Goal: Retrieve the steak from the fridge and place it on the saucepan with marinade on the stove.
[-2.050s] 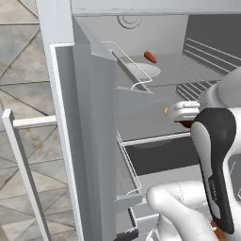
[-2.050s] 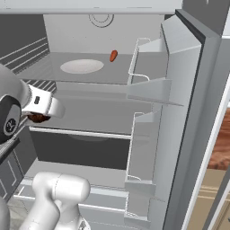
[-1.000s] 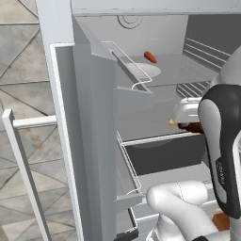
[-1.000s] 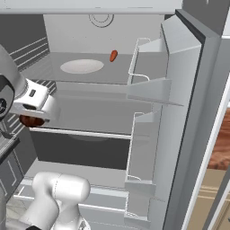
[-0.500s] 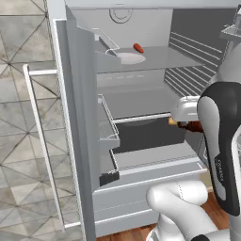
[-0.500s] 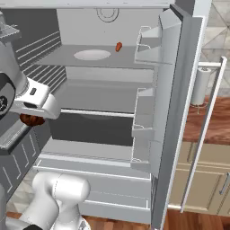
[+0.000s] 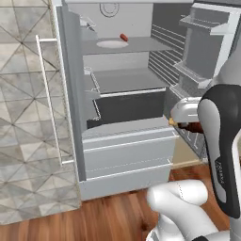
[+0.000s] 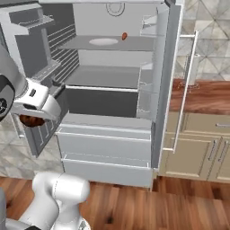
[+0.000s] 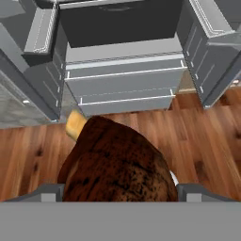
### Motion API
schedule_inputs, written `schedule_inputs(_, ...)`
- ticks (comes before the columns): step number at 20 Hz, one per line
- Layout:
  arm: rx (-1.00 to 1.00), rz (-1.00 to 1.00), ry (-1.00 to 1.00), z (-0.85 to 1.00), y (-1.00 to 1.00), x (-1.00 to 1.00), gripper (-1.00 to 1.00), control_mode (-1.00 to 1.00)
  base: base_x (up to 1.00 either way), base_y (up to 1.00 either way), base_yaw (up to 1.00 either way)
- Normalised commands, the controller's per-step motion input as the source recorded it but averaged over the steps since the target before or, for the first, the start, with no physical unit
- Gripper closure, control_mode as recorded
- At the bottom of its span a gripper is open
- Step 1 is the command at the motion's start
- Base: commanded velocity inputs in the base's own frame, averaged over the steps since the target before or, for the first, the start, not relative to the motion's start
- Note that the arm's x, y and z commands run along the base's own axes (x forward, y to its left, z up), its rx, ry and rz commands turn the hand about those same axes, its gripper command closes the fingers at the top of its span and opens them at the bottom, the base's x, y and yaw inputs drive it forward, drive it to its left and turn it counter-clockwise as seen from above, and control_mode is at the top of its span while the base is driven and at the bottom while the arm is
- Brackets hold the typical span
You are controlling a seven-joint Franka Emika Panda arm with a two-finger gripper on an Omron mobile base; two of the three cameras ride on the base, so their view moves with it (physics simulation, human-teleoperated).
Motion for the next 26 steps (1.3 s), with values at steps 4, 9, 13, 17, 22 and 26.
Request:
schedule_inputs(4,0.00,0.00,0.00,0.00,0.00,0.00,1.00,1.00,-1.00,-0.14,0.00)
schedule_inputs(9,0.00,0.00,0.00,0.00,0.00,0.00,1.00,1.00,-1.00,-0.20,0.03)
schedule_inputs(13,0.00,0.00,0.00,0.00,0.00,0.00,1.00,1.00,-0.86,-0.21,0.51)
schedule_inputs(17,0.00,0.00,0.00,0.00,0.00,0.00,1.00,1.00,-0.51,-0.05,0.94)
schedule_inputs(22,0.00,0.00,0.00,0.00,0.00,0.00,1.00,1.00,-0.15,0.00,1.00)
schedule_inputs(26,0.00,0.00,0.00,0.00,0.00,0.00,1.00,1.00,-0.15,0.00,1.00)
